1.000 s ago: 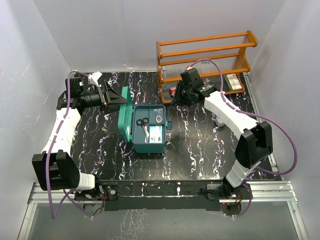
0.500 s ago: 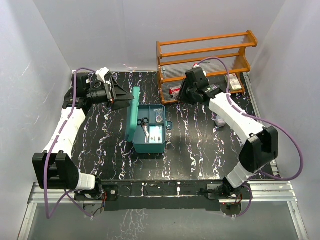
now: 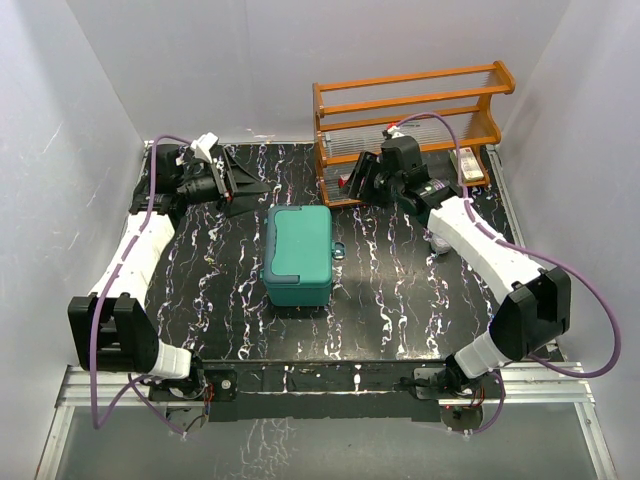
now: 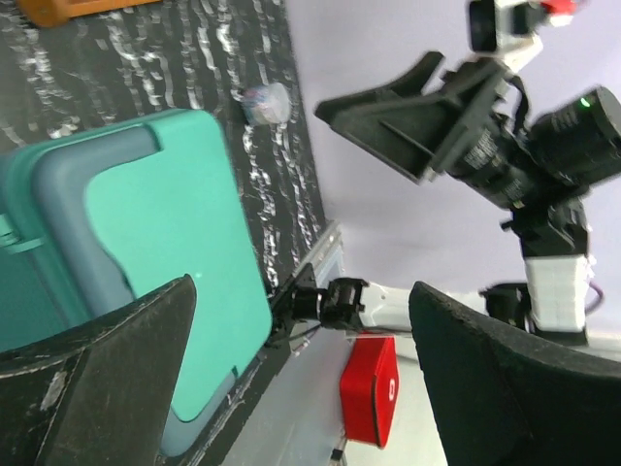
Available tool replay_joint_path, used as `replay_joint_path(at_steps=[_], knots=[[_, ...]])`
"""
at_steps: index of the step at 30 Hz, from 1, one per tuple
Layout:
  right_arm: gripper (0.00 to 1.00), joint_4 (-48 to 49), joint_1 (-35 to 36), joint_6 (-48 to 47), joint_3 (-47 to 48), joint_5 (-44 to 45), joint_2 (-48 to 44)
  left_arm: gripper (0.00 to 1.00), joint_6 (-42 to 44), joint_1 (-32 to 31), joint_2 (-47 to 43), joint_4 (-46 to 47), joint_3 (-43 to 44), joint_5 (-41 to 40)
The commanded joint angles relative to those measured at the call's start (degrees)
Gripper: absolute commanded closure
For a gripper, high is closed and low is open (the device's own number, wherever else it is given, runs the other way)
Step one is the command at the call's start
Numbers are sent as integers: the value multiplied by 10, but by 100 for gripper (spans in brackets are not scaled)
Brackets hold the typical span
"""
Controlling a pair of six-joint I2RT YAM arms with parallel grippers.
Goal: Organize the medicine kit
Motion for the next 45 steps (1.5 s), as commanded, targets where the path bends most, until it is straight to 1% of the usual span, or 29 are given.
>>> replay_joint_path(at_steps=[1,3,6,10,14,16,21,24,26,31,32,35,36,38,39,41,45], knots=[[46,96,-3,-42,-18,-112,-23,10,70,-3,-2,-114,17,-123],[44,100,-3,-58,-25,-147,-9,8,93,-6,3,-155,11,-175],[45,84,-2,-66,-25,-180,21,7,104,-23,15,-166,-9,-200],[55,73,1,-74,-21,-223,54,1,119,-45,36,-186,-17,-233],[64,67,3,-89,-33,-247,79,1,147,-55,59,-201,-13,-240],[71,74,3,-90,-49,-252,85,1,160,-57,71,-213,-12,-249],[79,82,3,-90,-78,-239,89,1,158,-58,82,-207,-21,-236],[79,94,3,-87,-88,-235,77,3,154,-59,91,-199,-30,-219],[73,106,3,-77,-92,-222,61,6,151,-59,97,-197,-34,-207],[53,149,-3,-34,-124,-173,9,10,155,-60,109,-204,-30,-197],[48,165,-5,-25,-139,-165,-2,10,156,-60,110,-204,-29,-192],[23,224,-11,-8,-189,-151,-34,11,157,-60,114,-201,-27,-185],[17,239,-15,-4,-205,-149,-42,11,158,-60,115,-202,-25,-185],[9,277,-21,6,-237,-150,-55,11,161,-60,117,-205,-21,-187],[6,300,-26,15,-256,-156,-59,11,161,-60,119,-206,-20,-188],[2,356,-32,38,-287,-178,-61,11,164,-60,122,-210,-15,-189],[2,449,-35,88,-328,-229,-44,11,170,-60,128,-223,-7,-201]])
